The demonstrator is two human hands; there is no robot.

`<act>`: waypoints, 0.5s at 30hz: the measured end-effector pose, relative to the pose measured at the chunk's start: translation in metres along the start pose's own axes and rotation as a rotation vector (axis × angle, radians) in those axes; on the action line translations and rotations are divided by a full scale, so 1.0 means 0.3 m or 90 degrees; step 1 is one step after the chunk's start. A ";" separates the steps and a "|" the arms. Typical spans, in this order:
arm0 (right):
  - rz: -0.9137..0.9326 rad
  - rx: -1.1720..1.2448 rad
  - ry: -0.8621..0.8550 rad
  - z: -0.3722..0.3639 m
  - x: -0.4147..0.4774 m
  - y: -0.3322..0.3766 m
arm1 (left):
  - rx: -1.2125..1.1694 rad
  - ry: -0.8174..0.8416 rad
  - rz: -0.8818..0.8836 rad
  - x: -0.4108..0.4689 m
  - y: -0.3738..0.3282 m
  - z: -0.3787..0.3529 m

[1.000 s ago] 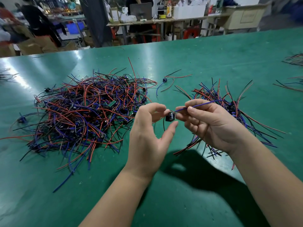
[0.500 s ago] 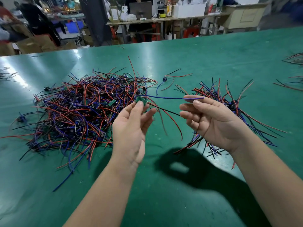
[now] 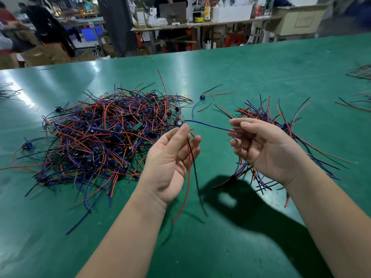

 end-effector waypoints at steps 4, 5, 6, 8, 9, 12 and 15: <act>0.055 -0.158 -0.146 0.069 0.012 0.007 | 0.016 0.005 0.026 -0.002 0.022 0.001; 0.080 -0.207 -0.199 0.087 0.008 0.019 | 0.034 0.002 0.022 -0.002 0.025 0.003; 0.107 -0.235 -0.241 0.098 0.003 0.032 | 0.068 -0.001 0.006 -0.002 0.024 0.006; 0.151 -0.229 -0.287 0.105 -0.009 0.055 | 0.167 -0.002 -0.057 -0.004 0.014 0.012; 0.158 -0.197 -0.285 0.101 -0.015 0.061 | 0.222 -0.003 -0.095 -0.007 0.006 0.015; 0.106 -0.122 -0.161 0.045 -0.020 0.048 | 0.362 0.004 -0.196 -0.017 -0.016 0.012; 0.002 -0.179 0.020 -0.044 -0.021 -0.007 | 0.427 0.040 -0.230 -0.028 -0.017 -0.003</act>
Point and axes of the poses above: each hand's wrist, its own x-axis towards the middle knuckle, its own z-axis out of the back of the hand, y = z × x, the point moved 7 cm from there along x, towards the middle knuckle, and after that the axes turned 15 degrees about -x, right-handed, at the moved point
